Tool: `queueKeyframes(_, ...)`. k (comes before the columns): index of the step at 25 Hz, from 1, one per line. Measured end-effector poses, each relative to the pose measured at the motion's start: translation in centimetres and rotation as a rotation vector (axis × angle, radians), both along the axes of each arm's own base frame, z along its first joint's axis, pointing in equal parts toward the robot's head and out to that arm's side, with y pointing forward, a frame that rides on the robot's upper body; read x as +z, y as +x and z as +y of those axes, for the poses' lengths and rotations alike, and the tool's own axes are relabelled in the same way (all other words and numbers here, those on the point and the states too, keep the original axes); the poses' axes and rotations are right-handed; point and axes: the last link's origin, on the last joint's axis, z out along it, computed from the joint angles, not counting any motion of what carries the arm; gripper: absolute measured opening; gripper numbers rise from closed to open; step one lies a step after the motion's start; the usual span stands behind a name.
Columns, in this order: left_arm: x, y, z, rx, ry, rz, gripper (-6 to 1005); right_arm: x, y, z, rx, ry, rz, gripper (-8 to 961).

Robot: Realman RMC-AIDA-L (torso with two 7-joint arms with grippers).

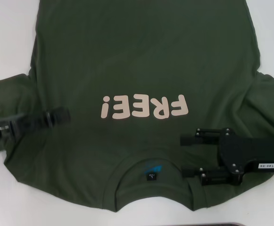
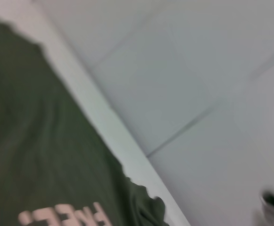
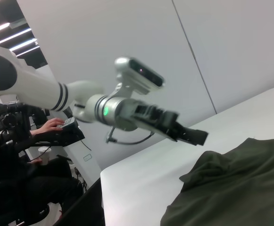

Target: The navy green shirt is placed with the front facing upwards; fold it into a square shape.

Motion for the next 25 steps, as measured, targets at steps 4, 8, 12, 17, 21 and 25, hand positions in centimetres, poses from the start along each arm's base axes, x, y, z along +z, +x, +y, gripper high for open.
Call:
queueKeyframes(4,0.8,-0.6,2.0,0.265,-0.101,-0.028,689,0.0,-0.1,0.1,0.004,0.0,0.0,797)
queueKeyframes(8,1.9,-1.5,3.0,0.423,-0.123,-0.04,689,0.0,-0.1,0.1,-0.001,-0.004,0.001,798)
queueKeyframes(12,2.7,-2.4,3.4,0.49,-0.116,-0.015,688,0.0,-0.2,0.2,0.0,-0.005,0.001,798)
queueKeyframes(17,3.7,-4.6,3.8,0.634,-0.078,0.033,688,-0.1,-0.3,0.4,0.005,-0.006,0.001,798)
queueKeyframes(21,5.0,-6.0,3.6,0.717,-0.022,0.049,688,-0.1,-0.4,0.4,0.005,-0.007,0.003,797)
queueKeyframes(25,6.4,-7.0,3.3,0.764,0.019,0.068,688,-0.2,-0.4,0.4,0.005,-0.007,0.003,797)
